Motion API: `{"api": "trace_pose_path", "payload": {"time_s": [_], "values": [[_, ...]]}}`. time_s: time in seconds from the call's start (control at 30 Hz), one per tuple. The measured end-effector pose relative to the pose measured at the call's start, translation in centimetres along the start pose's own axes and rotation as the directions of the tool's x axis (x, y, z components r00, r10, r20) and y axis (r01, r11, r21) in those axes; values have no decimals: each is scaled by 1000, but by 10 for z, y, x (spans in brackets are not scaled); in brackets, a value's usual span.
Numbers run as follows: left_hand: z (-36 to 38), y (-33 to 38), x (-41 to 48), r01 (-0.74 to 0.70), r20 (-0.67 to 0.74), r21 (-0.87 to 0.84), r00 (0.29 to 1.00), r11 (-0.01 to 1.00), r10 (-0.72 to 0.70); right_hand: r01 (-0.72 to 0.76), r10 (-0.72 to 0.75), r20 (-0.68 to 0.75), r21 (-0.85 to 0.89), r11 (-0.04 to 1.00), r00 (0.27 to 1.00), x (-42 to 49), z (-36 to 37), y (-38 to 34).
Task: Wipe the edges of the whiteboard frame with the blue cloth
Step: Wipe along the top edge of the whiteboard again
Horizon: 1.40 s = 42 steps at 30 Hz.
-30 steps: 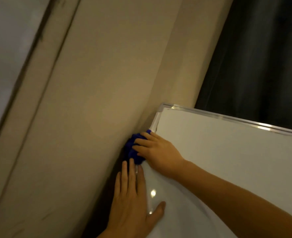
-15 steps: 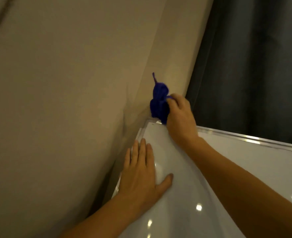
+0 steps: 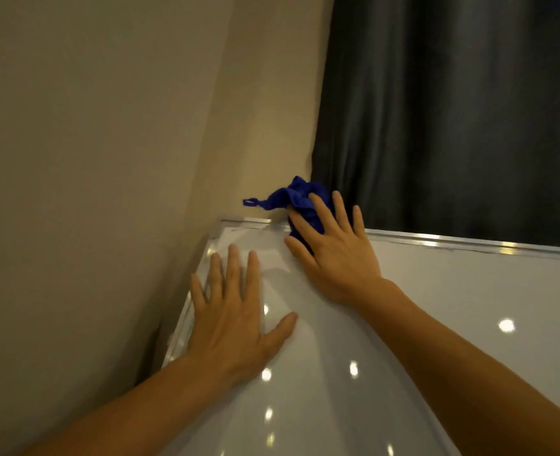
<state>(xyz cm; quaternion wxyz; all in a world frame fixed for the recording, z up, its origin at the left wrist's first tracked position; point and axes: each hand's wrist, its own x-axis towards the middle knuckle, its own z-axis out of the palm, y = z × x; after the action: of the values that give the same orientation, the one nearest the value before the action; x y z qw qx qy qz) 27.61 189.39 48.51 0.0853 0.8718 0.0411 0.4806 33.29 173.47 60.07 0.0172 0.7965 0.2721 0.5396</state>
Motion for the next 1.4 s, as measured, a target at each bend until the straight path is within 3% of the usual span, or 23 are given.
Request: {"api": "trace_pose_path", "payload": {"time_s": [0.1,0.3,0.4,0.5,0.7,0.9,1.03,1.17,1.3,1.4], "values": [[-5,27,21,-96,24,-18,995,995,97,-52,49,36,86,995,998,-17,-13,-1],[-11,54,41,-29,95,8,995,1000,28,-33,37,-54,68,997,998,5,-24,-27],[-14,54,36,-24,131,97,991,995,11,1,-1,-14,29,1000,1000,10,-19,-30],[-17,55,35,26,123,52,992,998,-32,45,-46,19,42,998,999,2,-14,-15],[-23,73,53,-41,38,80,999,996,38,30,-27,-85,27,999,996,-35,-32,82],[-6,184,65,-270,7,30,963,962,270,-11,8,-126,-26,1000,992,-73,-78,204],[11,249,56,-351,10,15,936,936,351,-224,227,-174,39,974,958,-105,-101,290],[28,313,62,-370,10,12,929,929,370,-514,511,58,94,853,858,-93,-104,321],[30,350,69,-341,-53,37,938,939,343,-495,439,331,106,862,836,-61,-99,311],[30,367,72,-337,-85,19,938,941,337,-533,415,428,206,821,803,-62,-108,326]]}}
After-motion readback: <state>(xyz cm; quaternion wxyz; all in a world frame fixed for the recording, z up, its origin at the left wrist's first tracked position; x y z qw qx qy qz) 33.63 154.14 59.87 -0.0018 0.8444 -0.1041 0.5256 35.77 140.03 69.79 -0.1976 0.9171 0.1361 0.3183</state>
